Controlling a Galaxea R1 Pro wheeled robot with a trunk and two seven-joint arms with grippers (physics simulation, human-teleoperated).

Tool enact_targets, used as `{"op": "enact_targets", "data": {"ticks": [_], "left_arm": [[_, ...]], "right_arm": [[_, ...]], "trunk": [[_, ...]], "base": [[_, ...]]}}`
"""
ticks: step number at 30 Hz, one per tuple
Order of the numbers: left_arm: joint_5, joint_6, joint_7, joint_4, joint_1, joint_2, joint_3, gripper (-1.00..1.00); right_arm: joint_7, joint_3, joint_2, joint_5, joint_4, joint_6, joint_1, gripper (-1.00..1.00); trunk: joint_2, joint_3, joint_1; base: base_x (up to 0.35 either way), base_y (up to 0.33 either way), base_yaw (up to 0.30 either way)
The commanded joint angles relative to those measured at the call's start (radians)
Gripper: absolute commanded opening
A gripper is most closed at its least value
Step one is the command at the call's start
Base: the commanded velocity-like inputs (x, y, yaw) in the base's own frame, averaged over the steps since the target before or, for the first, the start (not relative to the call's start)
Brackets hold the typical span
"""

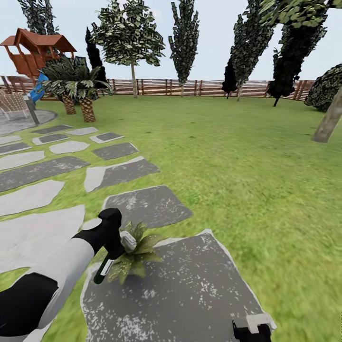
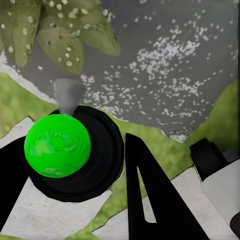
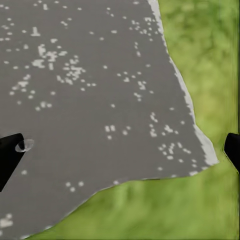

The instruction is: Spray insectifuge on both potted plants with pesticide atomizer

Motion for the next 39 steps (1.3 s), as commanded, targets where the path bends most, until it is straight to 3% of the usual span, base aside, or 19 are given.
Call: {"op": "enact_targets", "data": {"ticks": [1,9,20,26,39], "left_arm": [[-0.007,0.008,-0.010,-0.002,-0.001,0.001,-0.005,-1.00],[-0.007,0.007,-0.007,-0.002,0.000,0.001,-0.006,-1.00],[-0.007,0.007,-0.007,-0.002,0.000,0.001,-0.006,-1.00],[-0.008,0.008,-0.005,-0.002,0.000,0.001,-0.006,-1.00],[-0.008,0.007,0.002,-0.001,0.005,0.008,-0.010,-1.00]], "right_arm": [[-0.003,-0.008,0.000,0.011,0.001,-0.003,-0.001,1.00],[-0.003,-0.007,0.000,0.011,0.001,-0.003,-0.001,1.00],[-0.003,-0.008,0.000,0.011,0.001,-0.003,-0.001,1.00],[-0.003,-0.007,0.001,0.011,0.002,-0.003,-0.001,1.00],[-0.003,-0.007,0.001,0.011,0.002,-0.003,-0.001,1.00]], "trunk": [[0.000,-0.001,0.000],[0.000,-0.001,0.000],[0.000,-0.001,0.000],[0.000,-0.001,0.000],[0.000,-0.001,0.000]], "base": [[0.134,-0.247,0.062],[0.146,-0.248,0.230],[0.012,-0.272,0.028],[0.046,-0.274,0.233],[-0.184,-0.224,0.110]]}}
